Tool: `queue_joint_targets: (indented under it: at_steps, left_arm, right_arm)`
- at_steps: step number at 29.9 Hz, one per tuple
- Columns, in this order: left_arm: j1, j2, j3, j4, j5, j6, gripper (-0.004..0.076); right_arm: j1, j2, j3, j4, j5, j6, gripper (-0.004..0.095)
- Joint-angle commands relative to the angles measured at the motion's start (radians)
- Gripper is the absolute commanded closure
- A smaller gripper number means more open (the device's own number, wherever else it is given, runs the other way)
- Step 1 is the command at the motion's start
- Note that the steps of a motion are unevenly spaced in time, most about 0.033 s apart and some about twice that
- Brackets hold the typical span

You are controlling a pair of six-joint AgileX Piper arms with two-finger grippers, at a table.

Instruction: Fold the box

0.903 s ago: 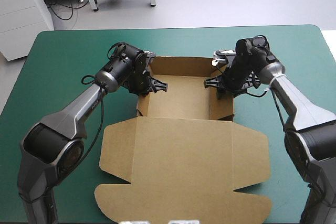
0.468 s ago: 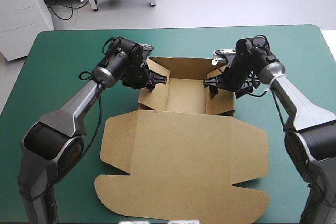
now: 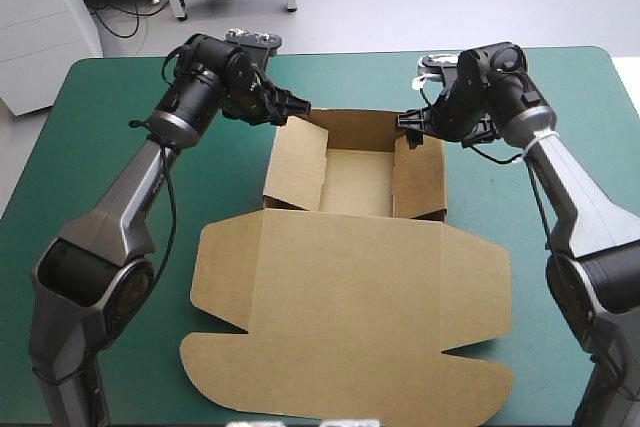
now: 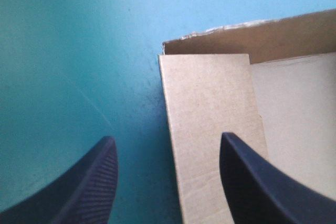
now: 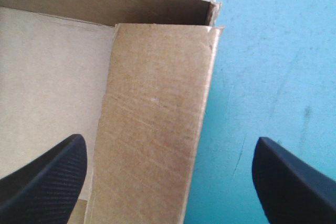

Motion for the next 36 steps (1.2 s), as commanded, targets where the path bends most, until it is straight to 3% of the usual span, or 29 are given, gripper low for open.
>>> queue_joint_targets:
  at_steps: [1, 4, 6, 8, 9, 13, 20, 25, 29, 36]
  left_arm:
    - [-0.005, -0.120, -0.044, 0.005, 0.055, 0.033, 0.0321]
    - [-0.005, -0.192, -0.044, 0.005, 0.055, 0.033, 0.0412]
    - [-0.005, -0.239, -0.044, 0.007, 0.055, 0.038, 0.0529]
    - [-0.005, -0.294, -0.042, 0.016, 0.055, 0.075, 0.0716]
    - [-0.005, -0.325, -0.032, 0.016, 0.055, 0.104, 0.0750]
    - [-0.005, -0.486, 0.090, 0.016, 0.055, 0.122, 0.0756]
    - [-0.005, -0.849, 0.486, 0.039, 0.053, 0.125, 0.0756]
    - [-0.005, -1.128, 0.758, 0.058, -0.053, 0.118, 0.0756]
    - [-0.005, -1.323, 0.920, 0.054, -0.120, 0.118, 0.0756]
    - [-0.005, -1.553, 1.125, 0.054, -0.170, 0.122, 0.0756]
  right_arm:
    - [-0.005, -0.111, -0.040, -0.010, 0.013, -0.001, 0.0120]
    - [-0.005, -0.164, -0.038, -0.010, 0.013, -0.003, 0.0120]
    - [-0.005, -0.191, -0.038, -0.010, 0.013, -0.003, 0.0120]
    - [-0.005, -0.212, -0.038, -0.016, 0.013, 0.001, 0.0120]
    - [-0.005, -0.223, -0.038, -0.016, 0.013, 0.001, 0.0120]
    - [-0.005, -0.247, -0.038, -0.010, 0.013, 0.001, 0.0120]
    - [-0.005, -0.249, -0.024, -0.010, 0.013, 0.029, 0.0120]
    - [-0.005, -0.249, 0.072, -0.060, 0.004, 0.081, 0.0120]
    - [-0.005, -0.247, 0.163, -0.042, -0.089, 0.102, 0.0120]
    - [-0.005, -0.201, 0.212, -0.010, -0.146, 0.120, 0.0120]
